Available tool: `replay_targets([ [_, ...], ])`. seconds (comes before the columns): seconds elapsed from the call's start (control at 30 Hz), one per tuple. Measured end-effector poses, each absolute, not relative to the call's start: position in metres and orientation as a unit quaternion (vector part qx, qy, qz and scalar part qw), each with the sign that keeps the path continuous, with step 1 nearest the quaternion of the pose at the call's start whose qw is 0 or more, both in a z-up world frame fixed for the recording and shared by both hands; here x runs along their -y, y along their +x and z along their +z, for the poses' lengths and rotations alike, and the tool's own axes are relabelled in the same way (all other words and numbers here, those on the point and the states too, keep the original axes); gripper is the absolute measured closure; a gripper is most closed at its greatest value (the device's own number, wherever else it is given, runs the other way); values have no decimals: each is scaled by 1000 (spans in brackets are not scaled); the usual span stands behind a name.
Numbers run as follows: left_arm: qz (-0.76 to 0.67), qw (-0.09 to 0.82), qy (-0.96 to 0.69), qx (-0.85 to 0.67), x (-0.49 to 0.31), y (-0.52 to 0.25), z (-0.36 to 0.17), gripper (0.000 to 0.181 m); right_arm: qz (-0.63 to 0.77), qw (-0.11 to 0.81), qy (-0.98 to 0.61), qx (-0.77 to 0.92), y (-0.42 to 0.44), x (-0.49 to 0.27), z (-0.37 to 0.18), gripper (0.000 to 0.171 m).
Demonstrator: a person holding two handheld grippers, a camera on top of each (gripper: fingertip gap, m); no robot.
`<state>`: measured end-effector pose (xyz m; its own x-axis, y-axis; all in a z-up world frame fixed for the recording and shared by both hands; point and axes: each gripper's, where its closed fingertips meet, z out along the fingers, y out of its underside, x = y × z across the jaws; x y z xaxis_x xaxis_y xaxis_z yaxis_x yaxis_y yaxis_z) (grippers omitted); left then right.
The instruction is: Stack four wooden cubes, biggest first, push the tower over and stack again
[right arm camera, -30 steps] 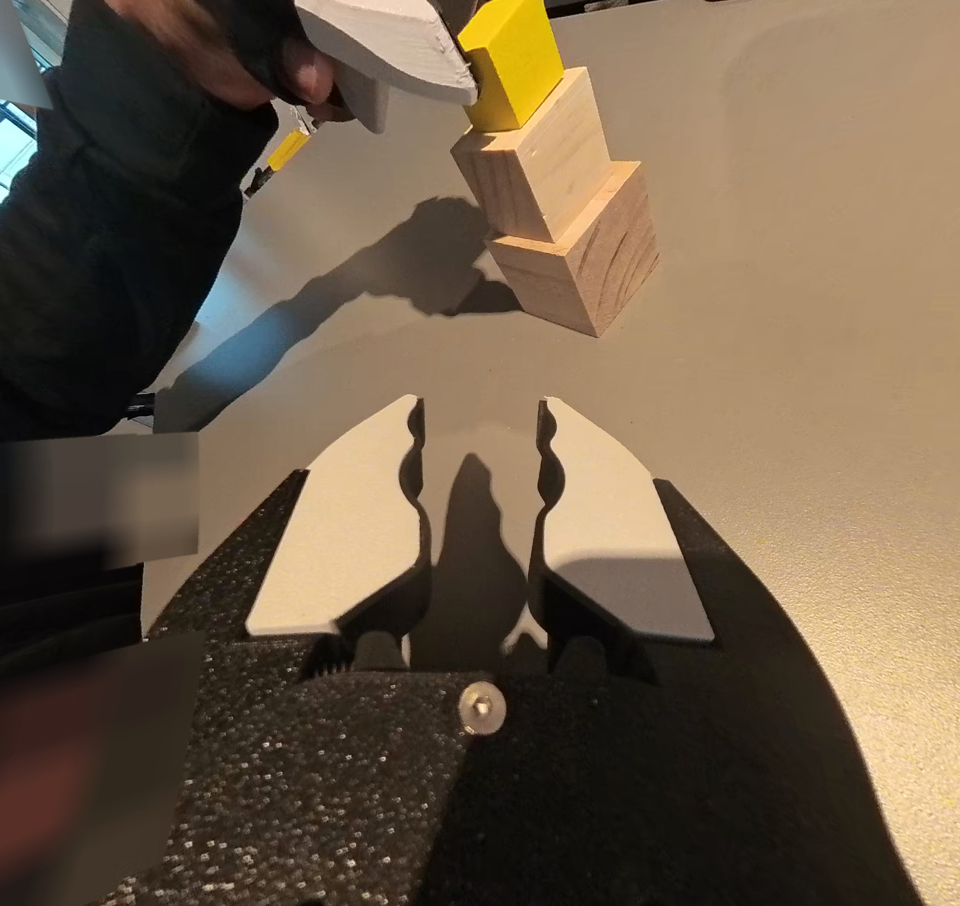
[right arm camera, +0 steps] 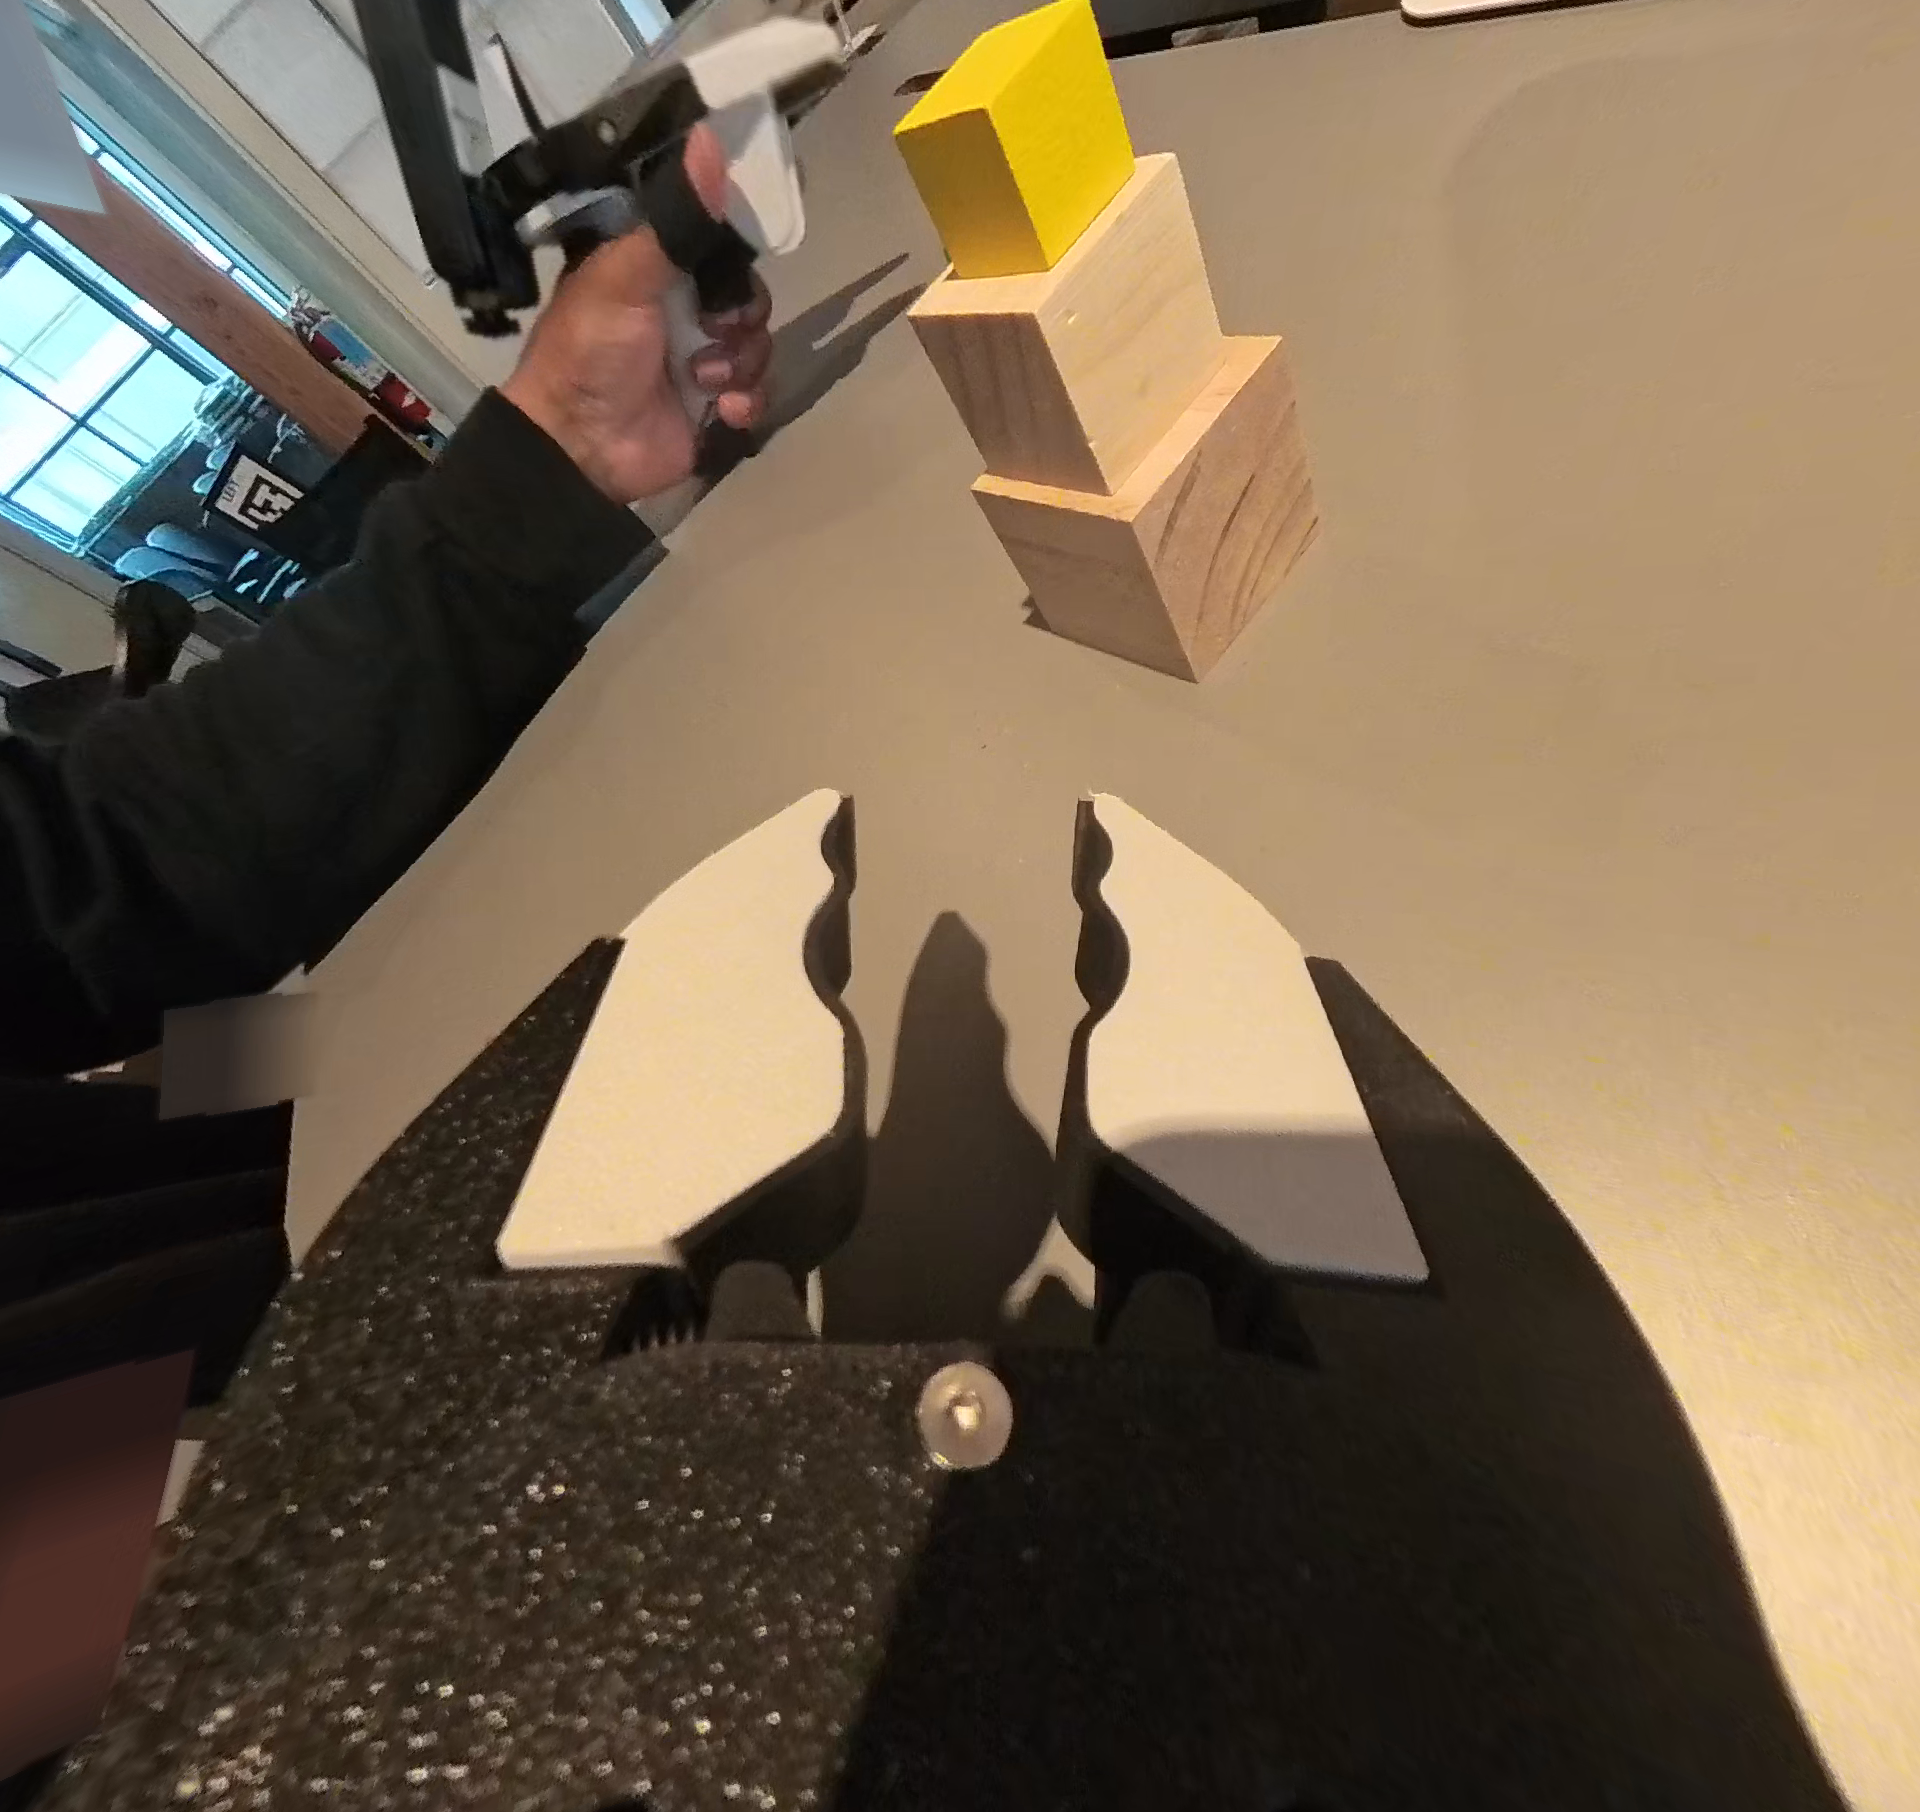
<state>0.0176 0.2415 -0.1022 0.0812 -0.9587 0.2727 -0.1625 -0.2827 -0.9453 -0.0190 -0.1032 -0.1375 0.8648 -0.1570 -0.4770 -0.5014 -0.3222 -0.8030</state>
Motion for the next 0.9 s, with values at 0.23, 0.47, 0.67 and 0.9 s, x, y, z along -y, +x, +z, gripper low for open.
replay_targets([
  [0.23, -306, 286, -627, -656, -211, 31, -175, 132, 171, 531, -803, -208, -19, 101, -141, 132],
  [0.47, -273, 268, -641, -666, -211, 35, -185, 159, 172, 529, -804, -212, -18, 100, -142, 132],
  [0.67, -502, 228, -470, -689, -74, 28, -74, 159, 165, 533, -802, -212, -17, 101, -141, 133],
  [0.9, -436, 205, -296, -825, 27, 26, -46, 159, 163, 540, -798, -213, -17, 102, -139, 132],
])
